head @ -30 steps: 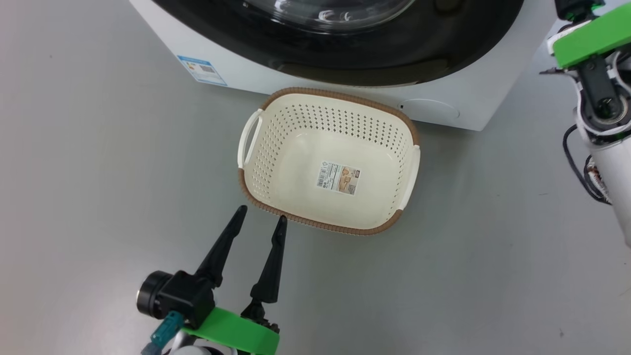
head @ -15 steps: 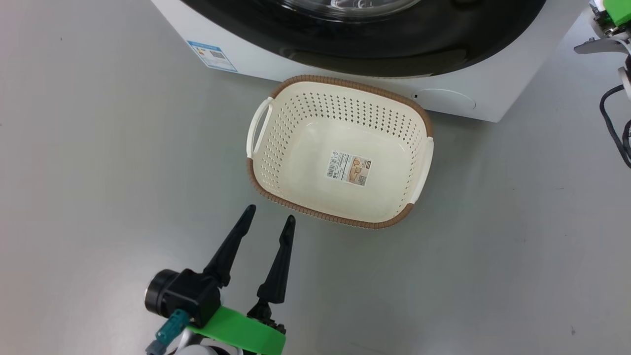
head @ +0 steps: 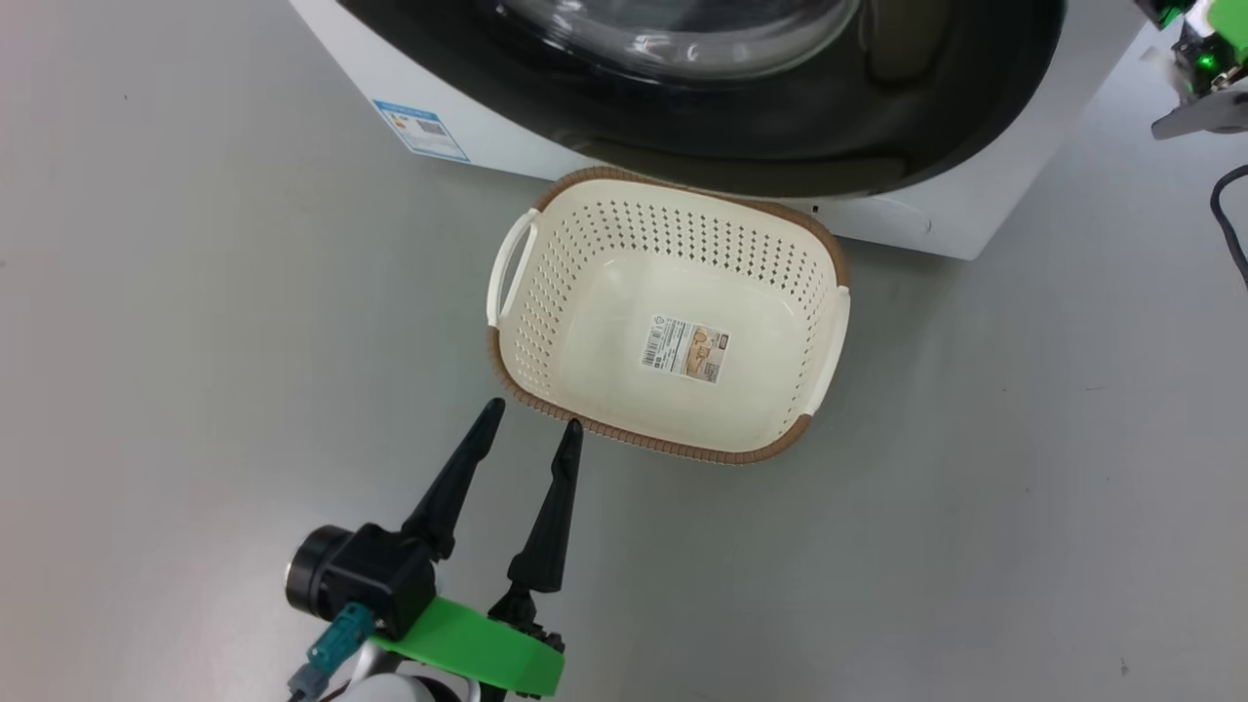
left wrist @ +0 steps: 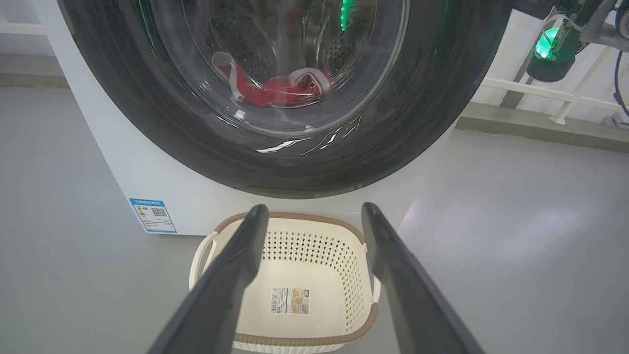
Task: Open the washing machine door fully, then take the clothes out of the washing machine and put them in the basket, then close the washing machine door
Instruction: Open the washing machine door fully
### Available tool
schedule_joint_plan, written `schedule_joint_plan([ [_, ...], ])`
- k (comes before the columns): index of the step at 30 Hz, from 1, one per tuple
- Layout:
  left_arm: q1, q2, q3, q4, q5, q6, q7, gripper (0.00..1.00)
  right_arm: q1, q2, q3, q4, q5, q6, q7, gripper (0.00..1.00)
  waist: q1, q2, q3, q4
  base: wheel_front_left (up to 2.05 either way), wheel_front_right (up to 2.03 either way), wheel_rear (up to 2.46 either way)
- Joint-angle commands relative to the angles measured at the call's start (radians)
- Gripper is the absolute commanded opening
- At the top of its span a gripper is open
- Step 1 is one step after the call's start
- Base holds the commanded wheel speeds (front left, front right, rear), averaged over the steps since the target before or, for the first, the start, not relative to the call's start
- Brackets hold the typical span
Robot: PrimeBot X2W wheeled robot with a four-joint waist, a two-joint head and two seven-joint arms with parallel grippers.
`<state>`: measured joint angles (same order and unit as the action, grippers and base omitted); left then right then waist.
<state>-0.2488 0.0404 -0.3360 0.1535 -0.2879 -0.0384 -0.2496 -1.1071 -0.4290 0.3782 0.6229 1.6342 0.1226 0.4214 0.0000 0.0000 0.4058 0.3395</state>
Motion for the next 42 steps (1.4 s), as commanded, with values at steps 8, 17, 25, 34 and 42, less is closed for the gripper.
schedule_joint_plan([
  [8, 0.008, 0.01, 0.028, -0.013, -0.009, 0.004, -0.012, 1.0, 0.064, 0.042, 0.011, -0.05, 0.041, 0.008, 0.081, 0.0, 0.0, 0.0, -0.032, -0.006, 0.0, 0.0, 0.0],
  [17, 0.035, 0.01, 0.04, -0.006, -0.009, 0.0, -0.012, 1.0, 0.151, 0.063, 0.009, -0.089, 0.061, 0.008, 0.149, 0.0, 0.0, 0.0, -0.09, -0.011, 0.0, 0.0, 0.0],
  [25, 0.06, 0.01, 0.046, -0.003, -0.002, -0.004, -0.012, 1.0, 0.227, 0.085, 0.024, -0.132, 0.05, 0.008, 0.19, 0.0, 0.0, 0.0, -0.128, -0.007, 0.0, 0.0, 0.0],
  [34, 0.081, 0.01, 0.058, -0.002, 0.006, -0.007, -0.012, 1.0, 0.299, 0.117, 0.031, -0.177, 0.046, 0.008, 0.227, 0.0, 0.0, 0.0, -0.153, 0.007, 0.0, 0.0, 0.0],
  [42, 0.101, 0.01, 0.066, -0.001, 0.011, -0.007, -0.012, 1.0, 0.365, 0.151, 0.051, -0.214, 0.037, 0.008, 0.265, 0.0, 0.0, 0.0, -0.178, 0.02, 0.0, 0.0, 0.0],
])
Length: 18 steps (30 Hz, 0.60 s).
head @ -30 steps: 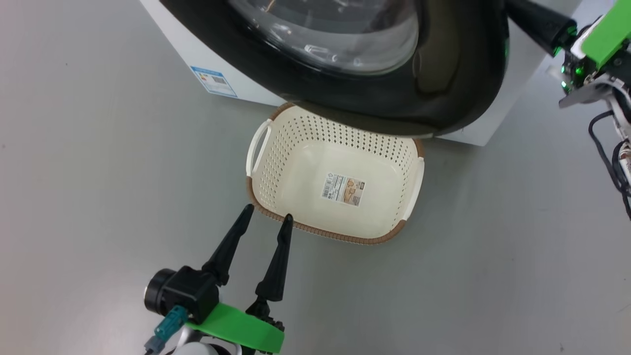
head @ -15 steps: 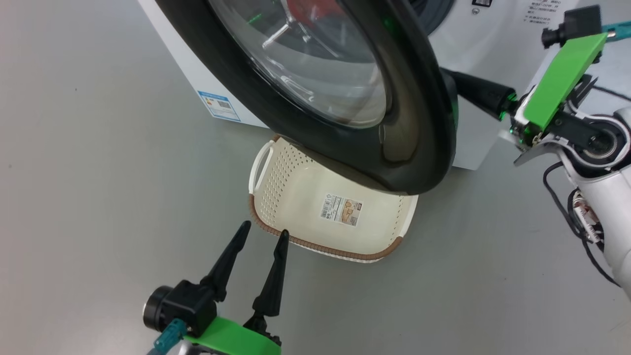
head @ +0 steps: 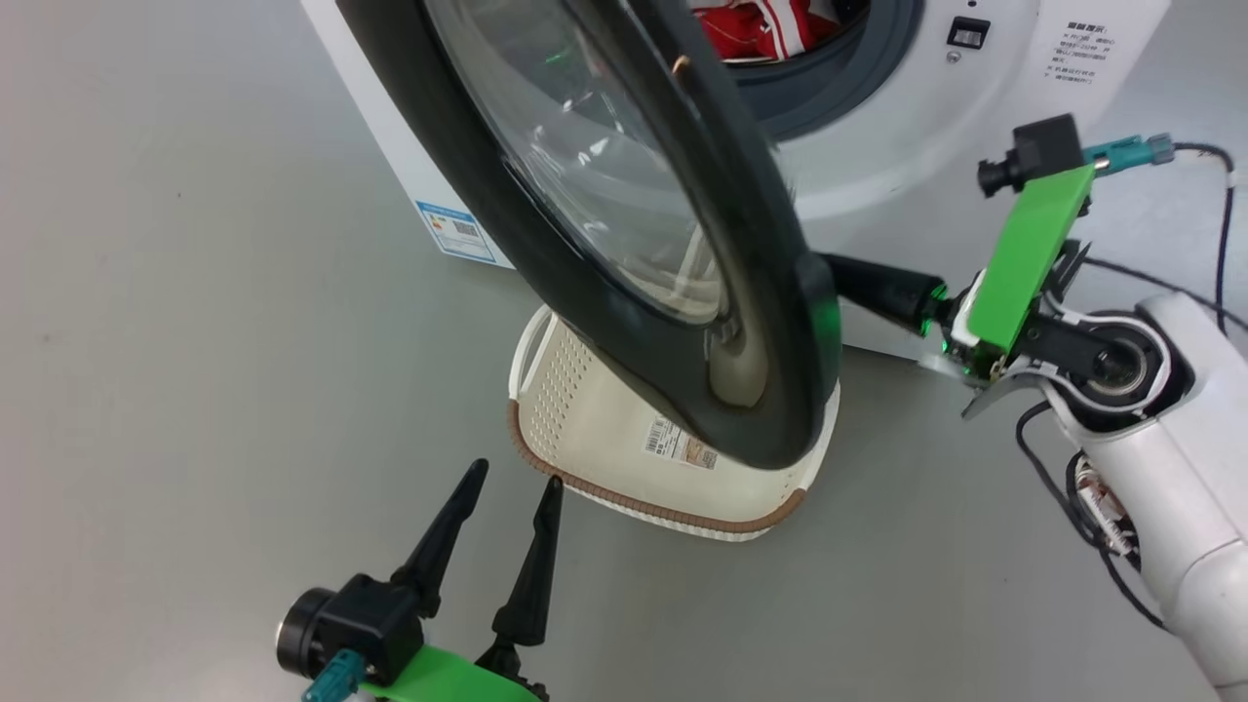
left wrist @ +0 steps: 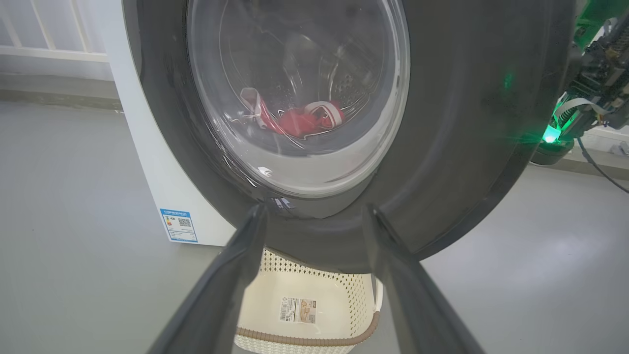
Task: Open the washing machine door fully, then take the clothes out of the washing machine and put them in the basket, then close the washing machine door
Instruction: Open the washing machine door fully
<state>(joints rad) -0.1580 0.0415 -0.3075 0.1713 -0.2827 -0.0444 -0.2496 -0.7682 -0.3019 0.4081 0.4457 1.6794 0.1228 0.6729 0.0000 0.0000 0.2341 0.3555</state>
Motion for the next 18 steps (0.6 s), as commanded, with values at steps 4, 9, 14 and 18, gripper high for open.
schedule_joint_plan([
  [4, 0.018, 0.009, 0.04, -0.019, 0.006, -0.001, -0.012, 1.0, 0.052, 0.041, 0.032, -0.058, -0.014, 0.008, 0.031, 0.0, 0.0, 0.0, -0.015, 0.008, 0.0, 0.0, 0.0],
  [9, 0.022, 0.009, 0.044, -0.021, 0.007, -0.002, -0.012, 1.0, 0.07, 0.055, 0.039, -0.076, -0.023, 0.008, 0.042, 0.0, 0.0, 0.0, -0.018, 0.011, 0.0, 0.0, 0.0],
  [14, 0.023, 0.009, 0.046, -0.021, 0.007, -0.002, -0.012, 1.0, 0.079, 0.062, 0.034, -0.082, -0.037, 0.008, 0.04, 0.0, 0.0, 0.0, -0.02, 0.013, 0.0, 0.0, 0.0],
  [18, 0.025, 0.009, 0.047, -0.022, 0.006, -0.001, -0.012, 1.0, 0.085, 0.061, 0.027, -0.08, -0.057, 0.008, 0.026, 0.0, 0.0, 0.0, -0.022, 0.013, 0.0, 0.0, 0.0],
])
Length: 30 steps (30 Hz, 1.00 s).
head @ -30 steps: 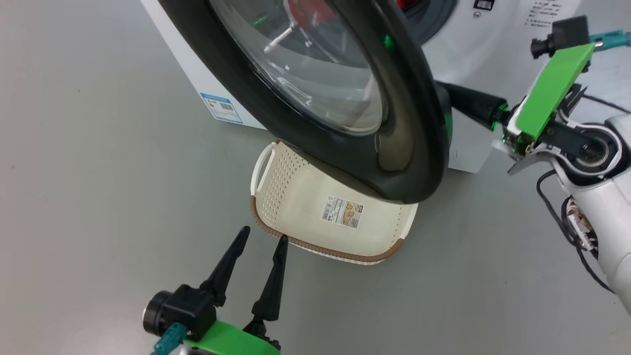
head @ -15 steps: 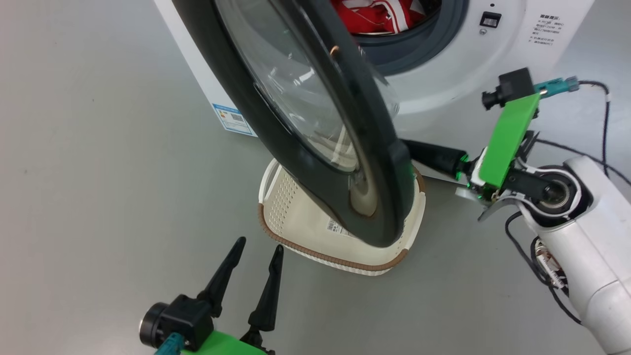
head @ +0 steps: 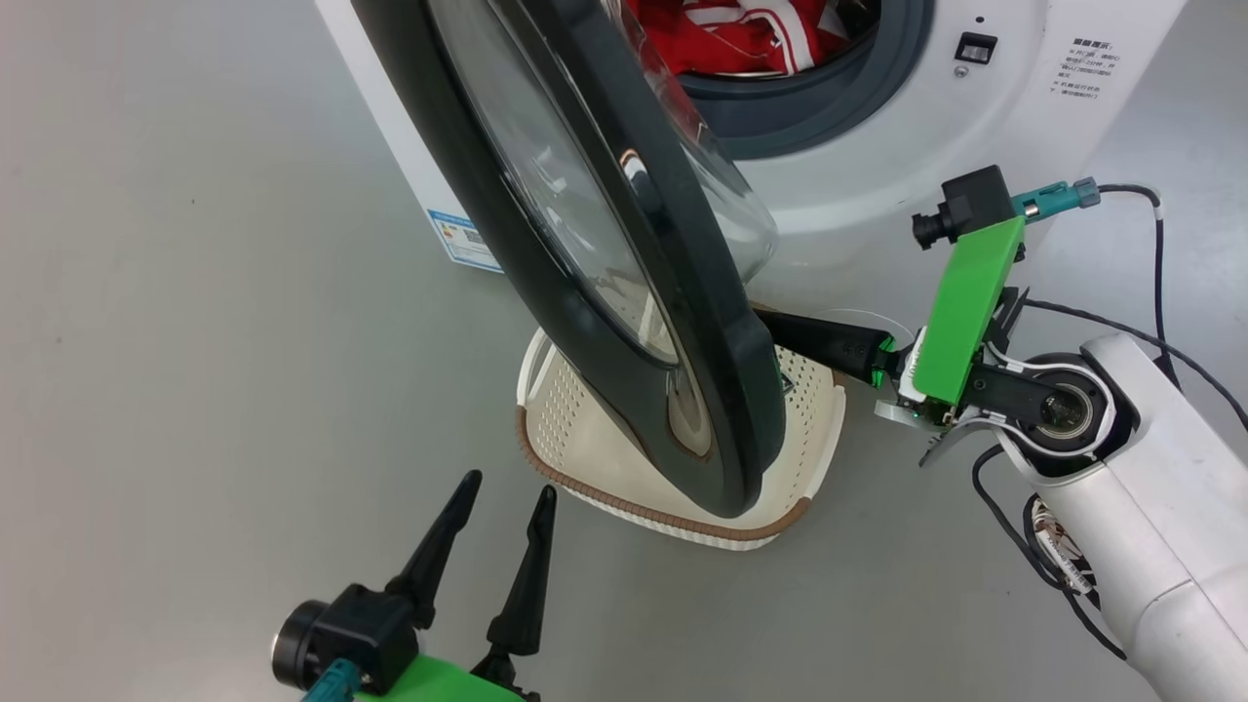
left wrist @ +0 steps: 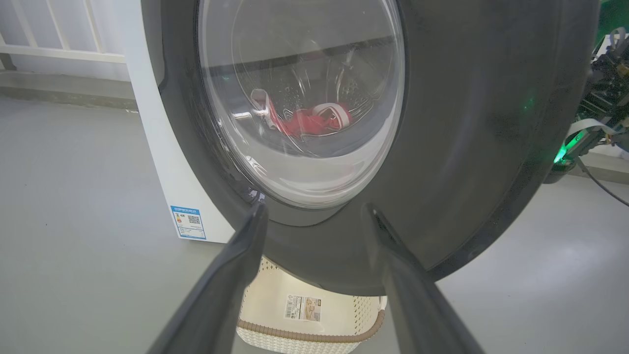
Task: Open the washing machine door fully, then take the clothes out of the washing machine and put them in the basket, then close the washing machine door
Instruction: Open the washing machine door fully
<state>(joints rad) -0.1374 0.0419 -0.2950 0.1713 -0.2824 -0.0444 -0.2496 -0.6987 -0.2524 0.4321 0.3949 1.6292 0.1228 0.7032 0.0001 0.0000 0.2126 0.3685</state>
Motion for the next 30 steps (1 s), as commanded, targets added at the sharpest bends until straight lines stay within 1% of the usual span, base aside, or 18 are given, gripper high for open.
schedule_joint_plan([
  [1, 0.005, 0.008, 0.035, -0.022, 0.005, -0.001, -0.012, 1.0, 0.017, 0.011, 0.001, -0.029, -0.013, 0.008, -0.009, 0.0, -0.0001, 0.0, -0.001, -0.001, 0.0, 0.0, 0.0],
  [3, 0.006, 0.008, 0.036, -0.022, 0.005, -0.001, -0.012, 1.0, 0.02, 0.009, -0.004, -0.027, -0.023, 0.008, -0.022, 0.0, -0.0001, 0.0, -0.002, -0.003, 0.0, 0.0, 0.0],
  [4, 0.006, 0.008, 0.036, -0.021, 0.005, -0.001, -0.012, 1.0, 0.022, 0.008, -0.006, -0.026, -0.03, 0.008, -0.03, 0.08, -0.0001, 0.0, -0.002, -0.004, 0.0, 0.0, 0.0],
  [7, 0.009, 0.008, 0.039, -0.02, 0.008, -0.003, -0.012, 1.0, 0.034, 0.002, -0.012, -0.026, -0.051, 0.008, -0.057, 0.36, -0.0001, 0.0, -0.006, -0.008, 0.0, 0.0, 0.0],
  [9, 0.01, 0.008, 0.043, -0.018, 0.01, -0.005, -0.012, 1.0, 0.049, -0.003, -0.017, -0.022, -0.065, 0.008, -0.083, 0.48, -0.0001, 0.0, -0.009, -0.012, 0.0, 0.0, 0.0],
  [10, 0.01, 0.008, 0.044, -0.017, 0.011, -0.006, -0.012, 1.0, 0.058, -0.004, -0.021, -0.019, -0.07, 0.008, -0.096, 0.64, -0.0001, 0.0, -0.012, -0.015, 0.0, 0.0, 0.0],
  [11, 0.011, 0.008, 0.046, -0.015, 0.012, -0.007, -0.012, 1.0, 0.067, -0.007, -0.023, -0.018, -0.075, 0.008, -0.109, 0.85, -0.0001, 0.0, -0.013, -0.017, 0.0, 0.0, 0.0],
  [12, 0.011, 0.008, 0.049, -0.014, 0.013, -0.008, -0.012, 1.0, 0.078, -0.01, -0.026, -0.016, -0.08, 0.008, -0.121, 1.0, -0.0001, 0.0, -0.015, -0.02, 0.0, 0.0, 0.0],
  [21, 0.026, 0.008, 0.087, 0.001, 0.019, -0.018, -0.012, 1.0, 0.186, -0.041, -0.033, -0.023, -0.117, 0.008, -0.226, 1.0, -0.0001, 0.0, -0.033, -0.059, 0.0, 0.0, 0.0],
  [28, 0.042, 0.008, 0.123, 0.011, 0.029, -0.024, -0.012, 1.0, 0.3, -0.068, -0.003, -0.025, -0.165, 0.008, -0.34, 1.0, -0.0001, 0.0, -0.036, -0.099, 0.0, 0.0, 0.0],
  [30, 0.042, 0.008, 0.128, 0.012, 0.031, -0.024, -0.012, 1.0, 0.313, -0.07, -0.001, -0.026, -0.166, 0.008, -0.355, 1.0, -0.0001, 0.0, -0.036, -0.104, 0.0, 0.0, 0.0],
])
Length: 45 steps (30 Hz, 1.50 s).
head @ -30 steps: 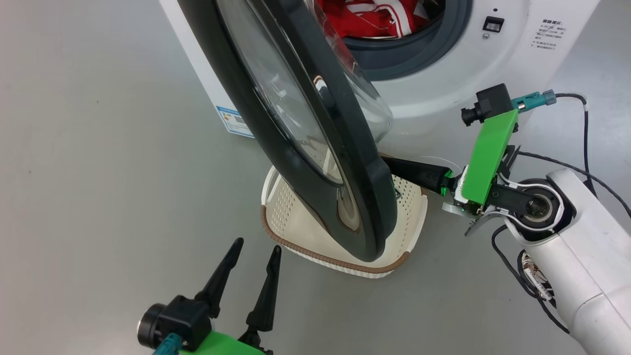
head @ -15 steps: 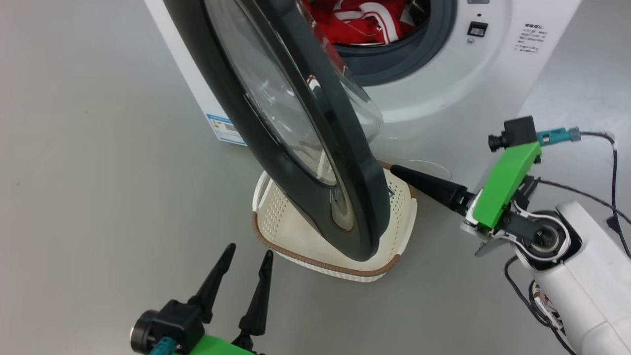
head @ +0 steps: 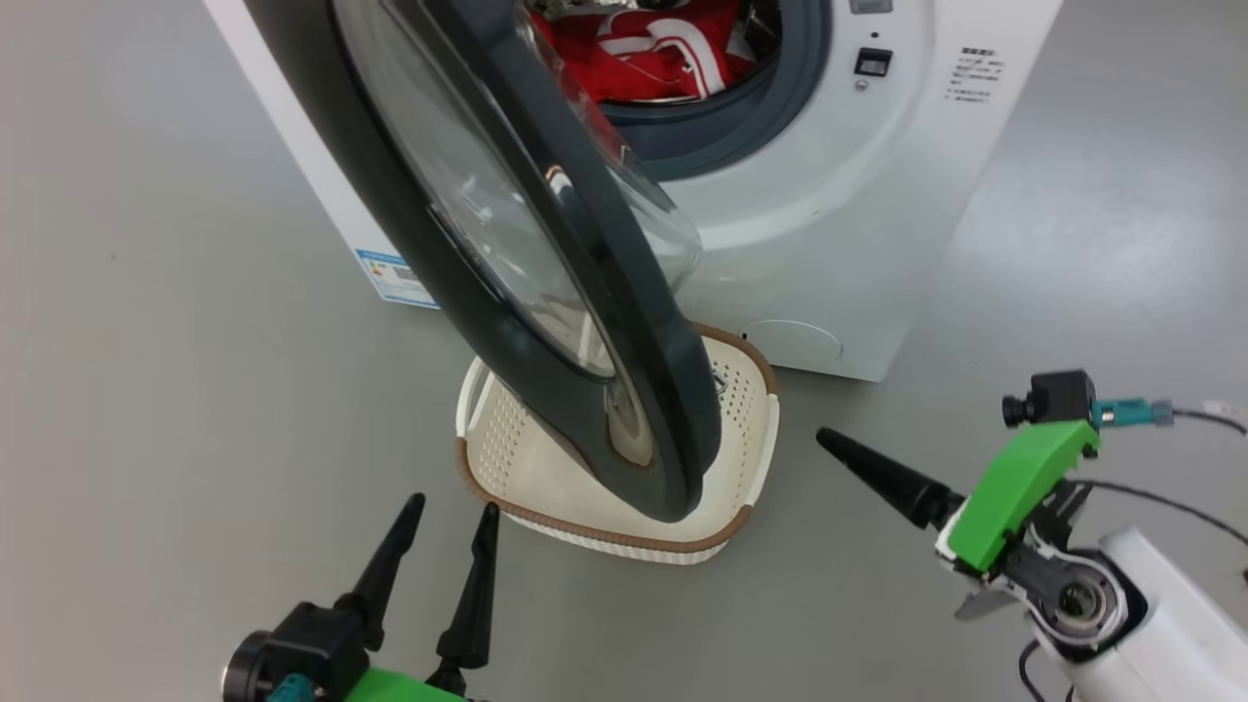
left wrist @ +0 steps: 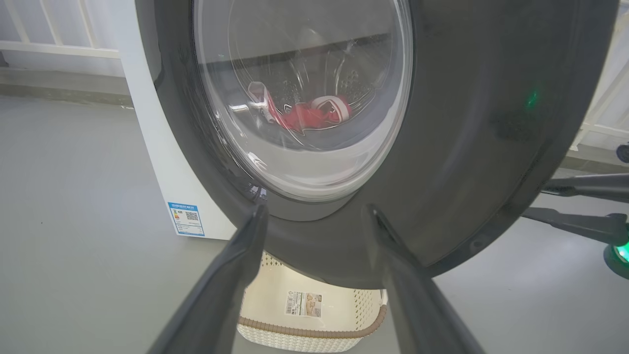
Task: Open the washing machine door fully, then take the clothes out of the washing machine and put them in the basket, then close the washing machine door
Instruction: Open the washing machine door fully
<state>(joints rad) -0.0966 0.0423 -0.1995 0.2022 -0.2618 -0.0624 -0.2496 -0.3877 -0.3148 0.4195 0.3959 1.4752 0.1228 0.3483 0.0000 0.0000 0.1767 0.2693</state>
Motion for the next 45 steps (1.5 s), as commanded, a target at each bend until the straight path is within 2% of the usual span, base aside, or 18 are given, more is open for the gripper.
schedule_joint_plan([
  [1, 0.002, 0.008, 0.037, -0.019, 0.011, -0.006, -0.012, 1.0, 0.015, -0.009, 0.013, -0.028, -0.012, 0.008, -0.013, 1.0, 0.0, 0.0, 0.0, -0.01, 0.0, 0.0, 0.0],
  [10, 0.003, 0.008, 0.058, -0.009, 0.015, -0.009, -0.012, 1.0, 0.143, -0.044, 0.038, -0.044, -0.039, 0.008, -0.151, 1.0, 0.0, 0.0, -0.003, -0.033, 0.0, 0.0, 0.0],
  [15, 0.007, 0.008, 0.07, -0.005, 0.017, -0.01, -0.012, 1.0, 0.191, -0.066, 0.061, -0.057, -0.084, 0.008, -0.266, 1.0, 0.0, 0.0, -0.007, -0.045, 0.0, 0.0, 0.0],
  [24, 0.009, 0.008, 0.08, -0.001, 0.022, -0.014, -0.012, 1.0, 0.215, -0.124, 0.155, -0.008, -0.269, 0.008, -0.544, 1.0, 0.0, 0.0, -0.011, -0.058, 0.0, 0.0, 0.0],
  [28, 0.012, 0.008, 0.083, 0.0, 0.023, -0.014, -0.012, 1.0, 0.213, -0.124, 0.151, 0.035, -0.36, 0.008, -0.604, 1.0, 0.0, 0.0, -0.012, -0.062, 0.0, 0.0, 0.0],
  [29, 0.012, 0.008, 0.084, 0.0, 0.023, -0.013, -0.012, 1.0, 0.213, -0.122, 0.14, 0.046, -0.394, 0.008, -0.608, 1.0, 0.0, 0.0, -0.011, -0.063, 0.0, 0.0, 0.0],
  [36, 0.012, 0.008, 0.09, 0.0, 0.024, -0.013, -0.012, 1.0, 0.286, -0.007, -0.146, -0.012, -0.674, 0.008, -0.61, 1.0, 0.0, 0.0, -0.009, -0.069, 0.0, 0.0, 0.0],
  [41, 0.012, 0.008, 0.091, 0.001, 0.024, -0.013, -0.012, 1.0, 0.354, 0.081, -0.29, -0.092, -0.885, 0.008, -0.61, 1.0, 0.0, 0.0, -0.012, -0.068, 0.0, 0.0, 0.0],
  [44, 0.013, 0.008, 0.091, 0.001, 0.026, -0.013, -0.012, 1.0, 0.386, 0.134, -0.373, -0.15, -0.987, 0.008, -0.61, 1.0, 0.0, 0.0, -0.015, -0.067, 0.0, 0.0, 0.0],
  [45, 0.013, 0.008, 0.091, 0.001, 0.026, -0.013, -0.012, 1.0, 0.386, 0.134, -0.373, -0.15, -0.987, 0.008, -0.61, 1.0, 0.0, 0.0, -0.015, -0.067, 0.0, 0.0, 0.0],
])
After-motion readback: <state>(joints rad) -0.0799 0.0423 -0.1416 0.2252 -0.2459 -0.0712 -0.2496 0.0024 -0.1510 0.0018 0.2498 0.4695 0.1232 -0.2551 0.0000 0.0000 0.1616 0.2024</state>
